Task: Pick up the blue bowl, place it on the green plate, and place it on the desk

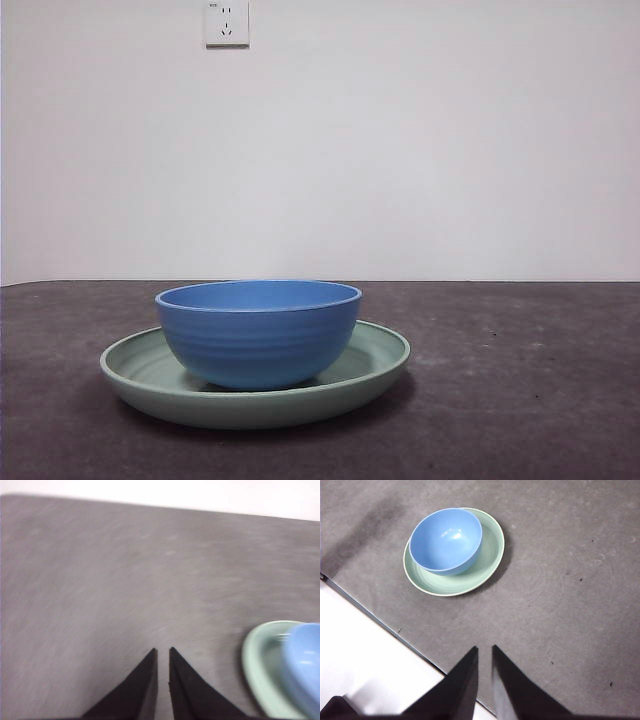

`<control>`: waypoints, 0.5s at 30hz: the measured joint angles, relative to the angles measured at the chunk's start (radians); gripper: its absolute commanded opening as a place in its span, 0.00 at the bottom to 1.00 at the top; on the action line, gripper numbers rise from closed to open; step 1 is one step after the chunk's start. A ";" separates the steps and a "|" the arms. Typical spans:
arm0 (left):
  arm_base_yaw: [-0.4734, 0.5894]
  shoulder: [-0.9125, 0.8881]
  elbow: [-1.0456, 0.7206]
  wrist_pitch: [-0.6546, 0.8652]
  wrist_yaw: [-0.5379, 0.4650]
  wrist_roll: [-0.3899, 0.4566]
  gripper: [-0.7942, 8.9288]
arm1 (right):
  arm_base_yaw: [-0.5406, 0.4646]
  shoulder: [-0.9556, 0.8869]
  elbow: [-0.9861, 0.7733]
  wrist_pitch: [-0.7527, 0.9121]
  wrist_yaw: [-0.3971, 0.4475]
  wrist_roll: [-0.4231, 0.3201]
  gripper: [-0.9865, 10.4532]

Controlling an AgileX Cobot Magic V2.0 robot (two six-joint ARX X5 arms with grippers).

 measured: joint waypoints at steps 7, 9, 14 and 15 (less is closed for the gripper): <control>0.040 -0.154 -0.187 0.033 -0.085 -0.079 0.12 | 0.000 0.000 0.000 0.000 0.000 0.000 0.12; 0.048 -0.171 -0.206 0.034 -0.097 -0.082 0.12 | 0.000 0.000 0.000 0.000 0.000 0.000 0.12; 0.066 -0.196 -0.224 0.084 -0.129 -0.088 0.12 | 0.000 0.000 0.000 0.000 0.000 0.000 0.12; 0.069 -0.198 -0.229 0.098 -0.137 -0.084 0.12 | 0.000 0.000 0.000 0.000 0.000 0.000 0.12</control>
